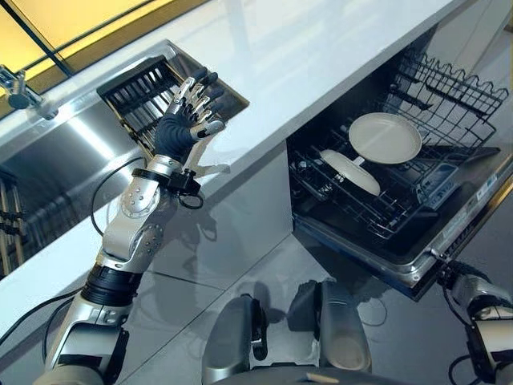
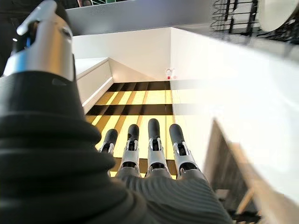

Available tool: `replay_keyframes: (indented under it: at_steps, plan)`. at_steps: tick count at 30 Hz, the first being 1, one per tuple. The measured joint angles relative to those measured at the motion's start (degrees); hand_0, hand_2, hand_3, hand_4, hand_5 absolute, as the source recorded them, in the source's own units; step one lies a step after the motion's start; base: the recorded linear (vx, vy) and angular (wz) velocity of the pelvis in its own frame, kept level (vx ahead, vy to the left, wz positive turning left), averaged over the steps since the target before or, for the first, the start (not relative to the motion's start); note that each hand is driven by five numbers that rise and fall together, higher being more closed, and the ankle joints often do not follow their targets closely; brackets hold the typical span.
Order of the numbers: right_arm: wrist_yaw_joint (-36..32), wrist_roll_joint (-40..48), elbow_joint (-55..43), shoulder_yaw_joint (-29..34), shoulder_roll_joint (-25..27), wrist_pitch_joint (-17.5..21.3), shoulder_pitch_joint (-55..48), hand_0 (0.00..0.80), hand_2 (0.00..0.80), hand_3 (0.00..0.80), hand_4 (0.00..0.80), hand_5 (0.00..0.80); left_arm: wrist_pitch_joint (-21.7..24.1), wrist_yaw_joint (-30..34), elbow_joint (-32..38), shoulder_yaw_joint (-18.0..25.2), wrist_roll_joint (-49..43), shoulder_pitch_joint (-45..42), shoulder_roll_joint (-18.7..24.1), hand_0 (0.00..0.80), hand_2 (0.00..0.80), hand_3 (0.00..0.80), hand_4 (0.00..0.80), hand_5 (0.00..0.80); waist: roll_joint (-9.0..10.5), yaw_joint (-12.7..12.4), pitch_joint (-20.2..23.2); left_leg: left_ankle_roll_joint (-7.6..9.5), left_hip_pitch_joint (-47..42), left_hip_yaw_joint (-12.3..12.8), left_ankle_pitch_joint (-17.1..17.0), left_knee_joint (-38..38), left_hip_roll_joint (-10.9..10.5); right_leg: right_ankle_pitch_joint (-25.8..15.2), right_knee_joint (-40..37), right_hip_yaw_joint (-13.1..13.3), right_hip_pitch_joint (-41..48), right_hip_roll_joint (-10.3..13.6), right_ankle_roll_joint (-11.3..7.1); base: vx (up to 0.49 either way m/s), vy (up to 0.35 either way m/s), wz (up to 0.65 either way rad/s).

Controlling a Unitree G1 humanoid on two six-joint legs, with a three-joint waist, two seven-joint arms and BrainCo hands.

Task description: Take plates into dishwasher

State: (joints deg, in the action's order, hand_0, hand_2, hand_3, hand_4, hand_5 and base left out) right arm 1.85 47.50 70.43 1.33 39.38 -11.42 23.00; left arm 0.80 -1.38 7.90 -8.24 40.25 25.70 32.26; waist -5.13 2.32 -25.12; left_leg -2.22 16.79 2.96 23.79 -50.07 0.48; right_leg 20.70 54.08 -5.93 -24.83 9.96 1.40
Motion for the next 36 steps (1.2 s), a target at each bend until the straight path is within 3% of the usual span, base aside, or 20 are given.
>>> replay_keyframes:
  at_steps: [4,7,10,14,15,16,17,18,19,23,27,32,36]
  plan:
    - [-20.08,11.33,0.29,-0.31,-0.17,1.39,-5.94,0.000,0.000,0.000,0.000,0.000,0.12,1.77,-0.09,0.36,-0.02,-0.30,-0.05,0.000,0.000,0.000,0.000,0.000,-0.53,-0.04,-0.70,-1.13,1.08,-1.73,0.45,-2.57,0.26,1.39,2.75,-0.54,-0.89,-0.65,1.06,-0.016,-0.048,0.02]
    - [-27.27,16.21,0.16,-1.73,-0.39,0.62,-7.06,0.000,0.000,0.000,0.000,0.000,0.30,3.02,-0.11,0.50,-0.01,-0.90,-0.06,0.000,0.000,0.000,0.000,0.000,-0.69,0.00,-0.76,-1.12,1.65,-3.41,0.41,-3.54,0.27,1.62,3.57,-0.83,-0.91,-1.18,1.96,0.018,-0.043,-0.05]
    - [-28.80,19.96,-0.11,-2.08,-0.30,-2.11,-7.07,0.000,0.000,0.000,0.000,0.000,0.67,4.35,-0.23,0.53,0.01,-1.07,-0.07,0.000,0.000,0.000,0.000,0.000,-0.72,-0.13,-0.77,-0.45,1.84,-5.11,-0.09,-5.06,0.29,1.61,3.86,-1.52,-0.42,-1.72,2.99,0.062,-0.036,0.04]
    - [-28.82,22.82,-2.68,-2.19,-0.26,-4.73,-7.09,0.000,0.000,0.000,0.000,0.000,0.68,6.12,-0.36,1.23,0.05,-1.35,0.04,0.000,0.000,0.000,0.000,0.000,-0.81,-0.14,-0.73,-0.36,1.50,-5.15,-1.10,-4.75,0.10,1.54,3.66,-2.72,0.94,-1.83,3.11,0.102,-0.017,0.02]
    - [-28.82,24.06,-3.71,-2.19,-0.26,-5.14,-7.08,0.000,0.000,0.000,0.000,0.000,0.65,6.43,-0.85,1.35,0.07,-1.46,0.01,0.000,0.000,0.000,0.000,0.000,-0.96,-0.13,-0.76,-1.96,0.75,-5.54,-1.04,-3.06,0.18,1.34,3.06,-2.91,1.34,-1.90,2.74,0.119,0.002,-0.01]
    - [-28.82,24.20,-4.45,-2.20,-0.26,-5.33,-7.08,0.000,0.000,0.000,0.000,0.000,0.58,6.56,-1.34,1.39,0.19,-1.75,0.02,0.000,0.000,0.000,0.000,0.000,-1.34,-0.18,-0.66,-1.93,0.26,-6.15,-1.46,-2.05,0.68,1.38,3.06,-3.04,1.98,-2.55,2.05,0.120,0.002,0.02]
    - [-28.82,24.20,-5.27,-2.21,-0.29,-6.08,-7.08,0.000,0.000,0.000,0.000,0.000,0.50,6.75,-1.46,2.29,1.14,-2.28,0.28,0.000,0.000,0.000,0.000,0.000,-1.15,-0.28,-0.57,-1.88,-0.30,-5.98,-1.52,-2.05,1.20,2.74,7.02,-2.33,3.03,-2.48,2.90,0.102,0.001,0.14]
    - [-28.86,24.20,-6.20,-2.29,-0.28,-6.97,-7.08,0.000,0.000,0.000,0.000,0.000,0.59,6.75,-1.47,3.65,1.64,-3.39,0.25,0.000,0.000,0.000,0.000,0.000,-0.23,-0.04,-0.24,-2.15,-0.61,-5.88,-1.49,-2.45,0.32,6.85,7.93,-1.17,7.03,-2.05,2.38,0.110,-0.004,0.19]
    - [-28.94,24.24,-8.01,-2.53,0.28,-7.25,-7.03,0.000,0.000,0.000,0.000,0.000,0.47,6.63,-1.63,4.14,1.78,-4.08,0.16,0.000,0.000,0.000,0.000,0.000,-0.59,-0.04,-0.57,-2.25,-0.95,-6.26,-2.32,-2.62,-0.29,8.82,7.03,-1.38,7.91,-2.31,3.08,0.114,-0.006,0.18]
    - [-28.99,24.24,-13.44,-3.11,-0.78,-7.53,-6.96,0.000,0.000,0.000,0.000,0.000,-0.57,6.84,-1.64,4.13,1.81,-4.34,0.40,0.000,0.000,0.000,0.000,0.000,-0.92,-0.31,-0.31,-0.65,-1.28,-6.03,-3.67,-6.69,-1.84,7.69,5.07,-3.53,9.78,-2.44,4.60,0.107,-0.002,0.07]
    - [-30.40,24.24,-16.40,-3.98,-1.31,-7.46,-4.79,0.000,0.000,0.000,0.000,0.000,-1.87,6.67,-2.85,3.27,1.80,-3.98,0.42,0.000,0.000,0.000,0.000,0.000,-0.68,-1.61,-0.18,-0.29,-1.61,-5.16,-3.86,-5.86,-2.96,7.23,4.56,-5.46,10.39,-2.02,5.56,0.097,0.006,0.09]
    - [-30.45,24.24,-16.37,-4.01,-2.22,-7.38,-0.20,0.000,0.000,0.000,0.000,0.000,-2.88,6.42,-3.17,3.07,1.79,-3.98,0.48,0.000,0.000,0.000,0.000,0.000,-0.15,-2.85,0.07,0.24,-3.27,-5.00,-4.19,-3.97,-4.03,7.22,3.93,-6.93,12.60,-0.58,5.67,0.061,0.005,0.22]
    - [-31.78,26.31,-16.53,-3.88,-3.19,-6.79,3.58,0.000,0.000,0.000,0.000,0.000,-2.89,6.35,-3.83,3.06,1.79,-3.98,0.60,0.000,0.000,0.000,0.000,0.000,0.62,-3.57,0.75,0.30,-4.64,-4.88,-4.15,-1.50,-4.93,7.42,3.68,-6.92,13.49,0.38,4.65,0.032,0.005,0.22]
